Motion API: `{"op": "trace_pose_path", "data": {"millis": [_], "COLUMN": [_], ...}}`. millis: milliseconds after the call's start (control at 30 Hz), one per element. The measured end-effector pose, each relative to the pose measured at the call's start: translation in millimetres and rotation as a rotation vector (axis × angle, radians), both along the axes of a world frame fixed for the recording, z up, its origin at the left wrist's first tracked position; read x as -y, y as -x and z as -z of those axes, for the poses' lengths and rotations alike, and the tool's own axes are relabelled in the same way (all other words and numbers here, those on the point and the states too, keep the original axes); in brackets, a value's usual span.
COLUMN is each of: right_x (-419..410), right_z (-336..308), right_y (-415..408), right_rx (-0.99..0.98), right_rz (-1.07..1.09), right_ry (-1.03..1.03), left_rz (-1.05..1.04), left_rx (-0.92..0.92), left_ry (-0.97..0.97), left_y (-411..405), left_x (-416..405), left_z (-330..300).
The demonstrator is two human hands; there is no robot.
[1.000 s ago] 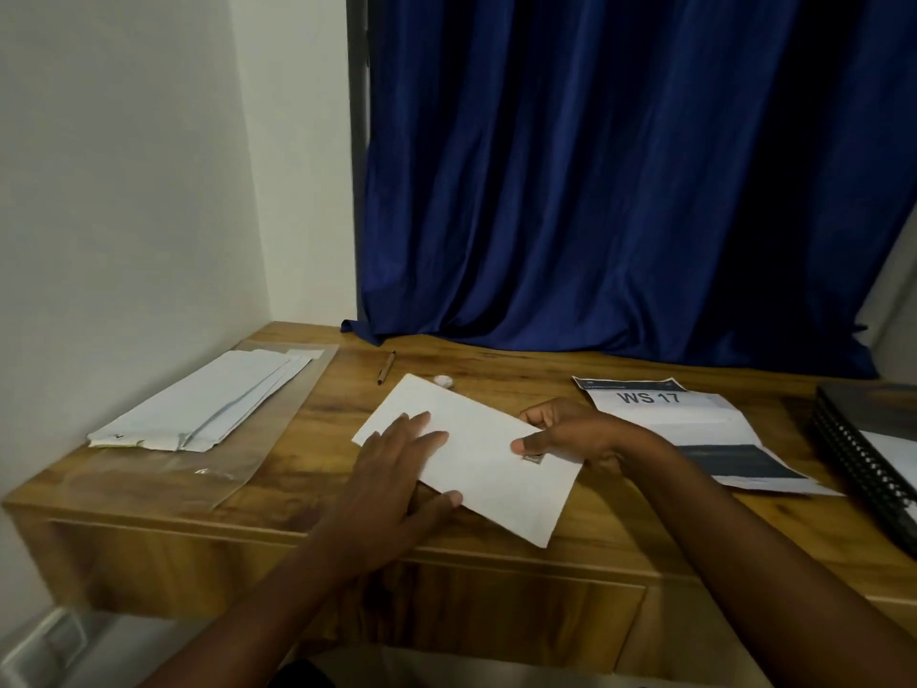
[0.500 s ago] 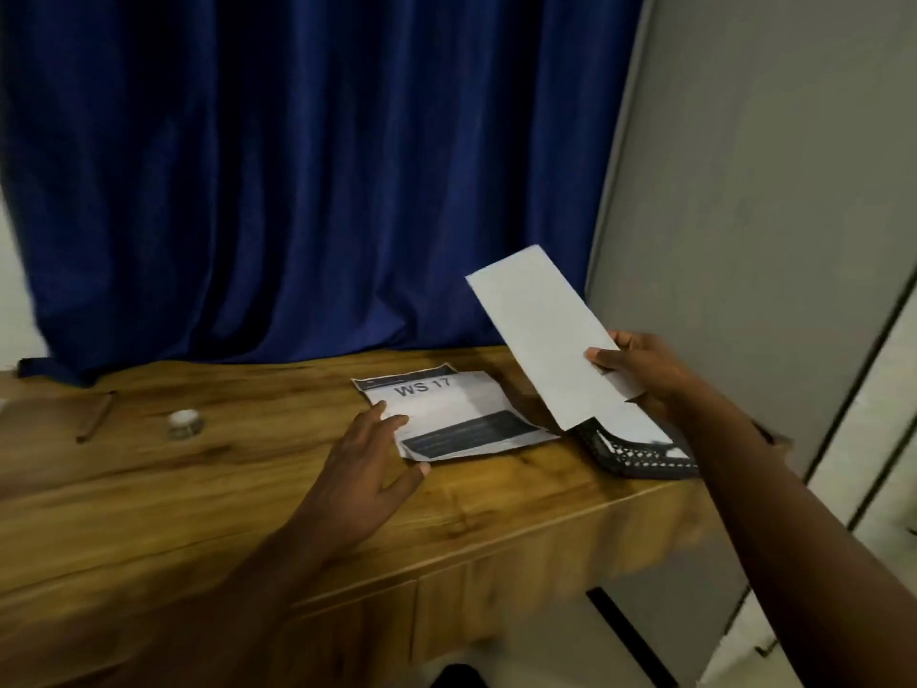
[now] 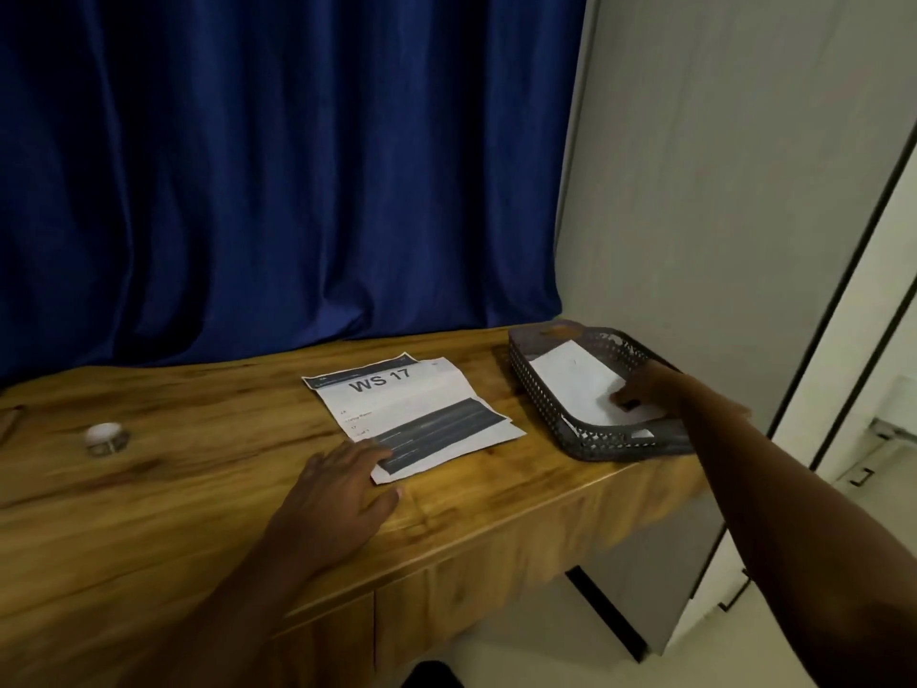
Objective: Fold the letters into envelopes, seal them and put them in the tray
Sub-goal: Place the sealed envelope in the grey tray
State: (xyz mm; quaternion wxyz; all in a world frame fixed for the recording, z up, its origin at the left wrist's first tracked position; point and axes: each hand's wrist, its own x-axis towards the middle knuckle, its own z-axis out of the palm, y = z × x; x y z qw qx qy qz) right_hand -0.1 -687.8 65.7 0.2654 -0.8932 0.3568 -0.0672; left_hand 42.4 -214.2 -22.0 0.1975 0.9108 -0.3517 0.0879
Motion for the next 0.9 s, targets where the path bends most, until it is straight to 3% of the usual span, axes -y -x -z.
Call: {"op": "trace_pose_path", "data": {"millis": [67,167,267,400,500,600,667,900], "right_x": [-7,-27,-69,-140,-192,-229,-241,-258], "right_z": [-1,-22,-58,-74,-54,-23,-10,-2], "right_y": [1,8,16,24,18,4,-5,-22], "right_rx": [-0.034,-0.068,0.146,0.449,0.189,-0.094,-0.103,0.04], "right_rz": [0.003,-0.022,-0.092,-0.432,-0.812,-0.939,-0.951,-0.809], "right_ry": [0.017,0.265,0.387,0.445,0.34,0.447,0.537,0.48], "left_rz": [-0.001,-0.003,-0.015,-0.055,-0.103,-0.153,-0.169,-0.276], "left_rx": [0.01,0.025,0.044,0.096,0.131,0.162,0.17,0.066], "left_ry": [0.038,0.117,0.219,0.3,0.311,0.304,0.315,0.329], "left_y": [1,0,-2,-4,-3,0,2,4], "left_x": [-2,-3,-4,-2,-2,-4,-6,-4], "left_z": [1,1,2,2,1,0,-1,-2]}}
